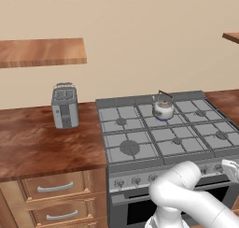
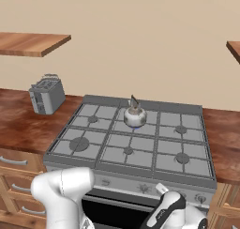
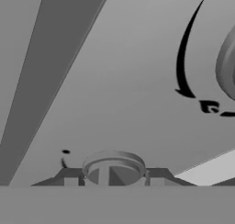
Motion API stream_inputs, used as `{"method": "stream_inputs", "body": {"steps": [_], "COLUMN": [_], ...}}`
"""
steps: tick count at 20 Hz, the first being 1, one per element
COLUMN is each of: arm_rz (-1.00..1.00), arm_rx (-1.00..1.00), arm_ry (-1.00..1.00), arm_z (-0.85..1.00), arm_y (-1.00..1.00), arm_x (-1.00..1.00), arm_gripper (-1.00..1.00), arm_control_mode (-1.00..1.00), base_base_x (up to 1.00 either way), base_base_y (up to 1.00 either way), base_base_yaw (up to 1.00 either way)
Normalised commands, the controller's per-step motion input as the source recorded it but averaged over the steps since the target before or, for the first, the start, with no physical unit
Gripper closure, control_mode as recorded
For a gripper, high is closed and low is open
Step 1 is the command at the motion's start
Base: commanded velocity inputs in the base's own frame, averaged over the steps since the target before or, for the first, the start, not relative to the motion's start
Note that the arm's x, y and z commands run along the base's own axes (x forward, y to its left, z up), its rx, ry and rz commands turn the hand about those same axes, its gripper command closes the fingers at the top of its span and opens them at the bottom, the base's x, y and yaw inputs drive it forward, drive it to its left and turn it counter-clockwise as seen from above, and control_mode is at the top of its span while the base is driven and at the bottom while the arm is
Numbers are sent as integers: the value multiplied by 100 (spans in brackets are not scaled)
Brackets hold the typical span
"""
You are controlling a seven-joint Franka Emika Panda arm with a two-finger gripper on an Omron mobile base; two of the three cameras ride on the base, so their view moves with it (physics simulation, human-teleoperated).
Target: Lower the heat of the kettle.
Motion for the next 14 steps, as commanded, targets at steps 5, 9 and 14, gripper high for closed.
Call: {"method": "stream_inputs", "body": {"steps": [5, 9, 14], "arm_rz": [-6, -9, -12], "arm_rx": [5, 11, 13], "arm_ry": [0, 0, 0], "arm_z": [0, 0, 0], "arm_y": [0, 0, 0], "arm_x": [0, 0, 0], "arm_gripper": [100, 100, 100], "arm_control_mode": [-100, -100, -100], "base_base_x": [0, 0, 0], "base_base_y": [0, 0, 0], "base_base_yaw": [0, 0, 0]}}
